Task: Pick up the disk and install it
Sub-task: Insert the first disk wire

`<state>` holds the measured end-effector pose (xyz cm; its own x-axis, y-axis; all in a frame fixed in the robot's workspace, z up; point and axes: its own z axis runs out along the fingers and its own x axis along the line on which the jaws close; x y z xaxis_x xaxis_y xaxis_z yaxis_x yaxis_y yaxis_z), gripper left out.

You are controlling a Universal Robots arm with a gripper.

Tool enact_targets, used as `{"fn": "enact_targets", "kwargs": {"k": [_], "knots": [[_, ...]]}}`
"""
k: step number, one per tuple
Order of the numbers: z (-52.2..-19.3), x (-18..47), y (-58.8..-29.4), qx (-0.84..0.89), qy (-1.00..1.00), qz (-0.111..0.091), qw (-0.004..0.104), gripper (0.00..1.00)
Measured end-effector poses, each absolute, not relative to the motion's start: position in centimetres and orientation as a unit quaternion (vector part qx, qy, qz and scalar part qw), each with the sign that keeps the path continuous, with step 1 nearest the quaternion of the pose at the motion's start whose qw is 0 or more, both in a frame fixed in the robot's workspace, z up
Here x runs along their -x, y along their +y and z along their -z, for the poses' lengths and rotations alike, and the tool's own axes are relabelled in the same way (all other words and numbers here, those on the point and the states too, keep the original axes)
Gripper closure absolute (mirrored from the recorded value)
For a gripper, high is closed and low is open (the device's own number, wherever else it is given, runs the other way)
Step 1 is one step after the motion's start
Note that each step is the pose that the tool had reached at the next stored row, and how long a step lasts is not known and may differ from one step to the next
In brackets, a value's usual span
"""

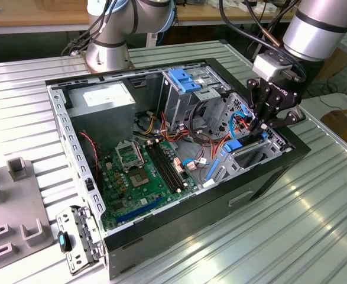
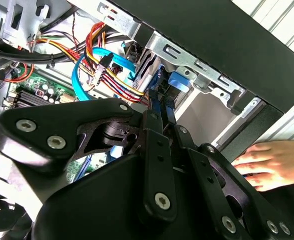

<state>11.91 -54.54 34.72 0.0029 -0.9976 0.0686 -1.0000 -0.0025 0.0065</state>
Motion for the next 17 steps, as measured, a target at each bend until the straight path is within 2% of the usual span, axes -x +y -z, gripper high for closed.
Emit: {"fn": "enact_targets", "kwargs": {"k": [17], "knots": [[-34.93, -11.89, -54.72, -0.708, -0.706, -0.021, 0.025, 0.84]]}}
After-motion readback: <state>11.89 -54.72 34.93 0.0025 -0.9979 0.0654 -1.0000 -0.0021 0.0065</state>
